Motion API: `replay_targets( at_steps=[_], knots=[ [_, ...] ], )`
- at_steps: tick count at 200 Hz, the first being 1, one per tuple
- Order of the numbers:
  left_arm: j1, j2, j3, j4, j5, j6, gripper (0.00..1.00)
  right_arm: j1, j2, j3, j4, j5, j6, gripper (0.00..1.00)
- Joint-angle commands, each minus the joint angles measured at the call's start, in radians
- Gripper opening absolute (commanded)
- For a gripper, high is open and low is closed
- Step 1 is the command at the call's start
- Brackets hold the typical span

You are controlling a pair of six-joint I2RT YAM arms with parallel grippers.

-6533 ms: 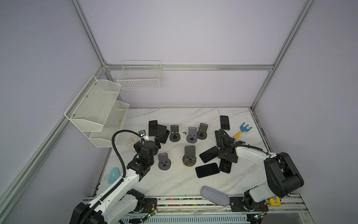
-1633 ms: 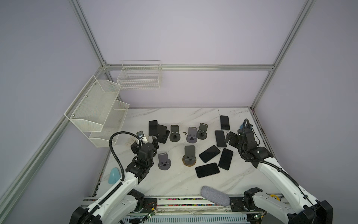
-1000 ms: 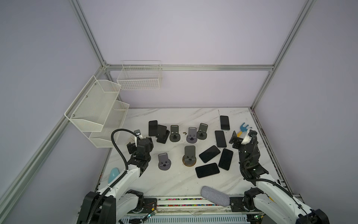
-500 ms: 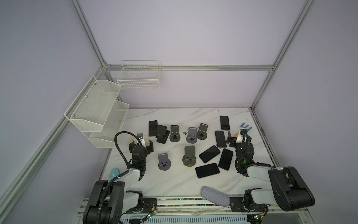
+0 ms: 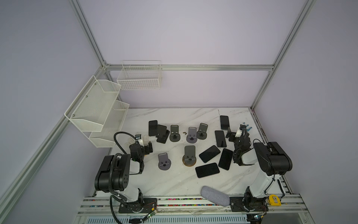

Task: Remove the phone from the phone stand
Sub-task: Reset both arms

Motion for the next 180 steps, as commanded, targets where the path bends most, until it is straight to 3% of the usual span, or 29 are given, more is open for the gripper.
replay_targets(
  at_steps=[1, 180],
  knots=[
    [-0.006, -0.016, 0.088, 0.051, 0.014, 0.032, 1.00, -0.003, -0.008, 0.007, 0.007, 0.008, 0.002, 0.97],
    [-0.023, -0.024, 0.082, 0.054, -0.012, 0.043, 1.00, -0.002, -0.014, 0.004, 0.008, 0.002, -0.005, 0.97]
  ],
)
